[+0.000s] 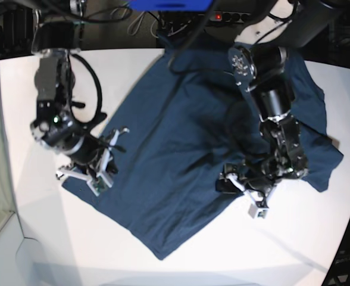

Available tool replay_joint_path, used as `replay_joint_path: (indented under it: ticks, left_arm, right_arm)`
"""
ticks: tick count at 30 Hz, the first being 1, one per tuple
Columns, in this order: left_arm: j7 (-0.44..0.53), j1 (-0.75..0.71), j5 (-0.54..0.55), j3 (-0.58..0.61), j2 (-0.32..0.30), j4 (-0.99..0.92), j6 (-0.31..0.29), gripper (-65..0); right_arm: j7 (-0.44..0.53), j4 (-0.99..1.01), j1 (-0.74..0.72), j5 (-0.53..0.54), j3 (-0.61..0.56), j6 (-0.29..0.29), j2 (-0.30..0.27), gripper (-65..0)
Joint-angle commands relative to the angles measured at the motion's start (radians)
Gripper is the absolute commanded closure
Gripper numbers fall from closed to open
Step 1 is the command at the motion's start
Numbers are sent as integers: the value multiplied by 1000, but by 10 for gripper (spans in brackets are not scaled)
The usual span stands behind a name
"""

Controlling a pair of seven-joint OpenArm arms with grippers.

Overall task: Layout the t-shirt on the table in an organized manner, then fold the t-shirt properly
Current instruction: 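Grasp the shirt body with both grippers and drag it toward the robot, then smooth the shirt flat with both grippers pressing on the fabric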

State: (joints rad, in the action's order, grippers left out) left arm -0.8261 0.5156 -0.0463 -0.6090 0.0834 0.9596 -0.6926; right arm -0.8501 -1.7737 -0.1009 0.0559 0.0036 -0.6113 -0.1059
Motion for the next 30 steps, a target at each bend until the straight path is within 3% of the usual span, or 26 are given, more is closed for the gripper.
replay_joint_path:
  ticks: [1,4,9,15,22,27,30]
  left_arm:
    - [50,51,16,25,-6,-34,-6,-429]
    - [149,90,21,62,-47,-179,-6,-430]
    - [267,100,26,79,-136,-308,20,-431]
    - [267,85,27,77,-216,-305,20,-431]
    - [267,-4,162,87,-276,-305,20,-431]
    - [268,-73,202,80,-322,-304,20,-431]
    - [267,-114,237,80,-359,-302,20,-431]
  right_arm:
    - [15,-56,22,8,-1,3,13,-5]
    - [12,-114,119,3,-24,3,50,-6]
    - [12,-117,215,9,-53,3,54,-4]
    - [10,-108,287,9,-175,3,90,-3]
    - [15,5,289,9,-325,3,110,-3]
    - [21,137,247,3,-340,3,105,-3]
    - [21,202,206,3,-319,3,65,-3]
